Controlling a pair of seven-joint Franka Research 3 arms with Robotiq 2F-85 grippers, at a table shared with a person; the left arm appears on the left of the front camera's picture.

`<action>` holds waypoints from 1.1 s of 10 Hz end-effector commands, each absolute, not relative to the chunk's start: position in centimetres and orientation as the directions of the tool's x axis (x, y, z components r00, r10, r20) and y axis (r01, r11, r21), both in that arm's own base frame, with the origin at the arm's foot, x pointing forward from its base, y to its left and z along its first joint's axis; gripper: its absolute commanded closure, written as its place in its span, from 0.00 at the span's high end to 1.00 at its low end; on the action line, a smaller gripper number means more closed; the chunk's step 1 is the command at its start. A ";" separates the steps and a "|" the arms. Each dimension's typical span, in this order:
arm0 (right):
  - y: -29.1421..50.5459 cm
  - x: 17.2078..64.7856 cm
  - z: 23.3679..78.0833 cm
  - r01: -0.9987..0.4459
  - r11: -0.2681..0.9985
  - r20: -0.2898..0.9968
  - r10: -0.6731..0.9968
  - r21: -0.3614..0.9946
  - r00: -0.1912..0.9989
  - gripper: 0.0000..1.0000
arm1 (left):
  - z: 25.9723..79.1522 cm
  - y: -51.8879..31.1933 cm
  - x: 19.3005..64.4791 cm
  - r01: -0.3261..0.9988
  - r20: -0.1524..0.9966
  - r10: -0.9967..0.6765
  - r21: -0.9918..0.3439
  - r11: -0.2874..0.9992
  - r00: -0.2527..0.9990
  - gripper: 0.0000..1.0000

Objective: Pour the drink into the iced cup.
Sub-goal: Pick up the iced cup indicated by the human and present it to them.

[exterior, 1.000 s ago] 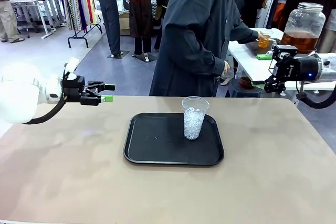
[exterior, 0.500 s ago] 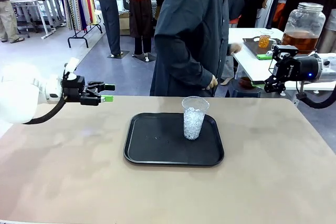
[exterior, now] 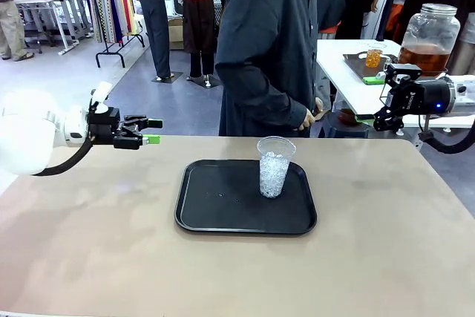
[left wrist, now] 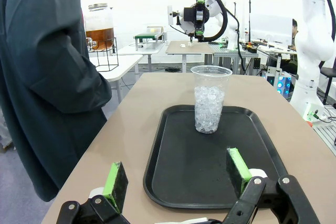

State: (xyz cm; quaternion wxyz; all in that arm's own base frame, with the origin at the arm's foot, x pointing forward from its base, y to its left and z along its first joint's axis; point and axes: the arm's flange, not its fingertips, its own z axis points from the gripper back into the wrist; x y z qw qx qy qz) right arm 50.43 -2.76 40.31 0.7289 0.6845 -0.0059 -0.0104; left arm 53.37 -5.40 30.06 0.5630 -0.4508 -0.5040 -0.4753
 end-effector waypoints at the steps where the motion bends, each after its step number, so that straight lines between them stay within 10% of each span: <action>1: -2.7 50.4 40.4 0.004 0.063 -0.002 -0.023 0.998 1.000 1.00 | 30.3 -5.4 53.6 0.989 0.996 -0.081 -0.023 0.143 0.035 1.00; 11: -2.7 50.4 40.4 0.004 0.063 -0.002 -0.023 0.998 1.000 1.00 | 30.3 -5.4 53.6 0.989 0.996 -0.081 -0.023 0.143 0.035 1.00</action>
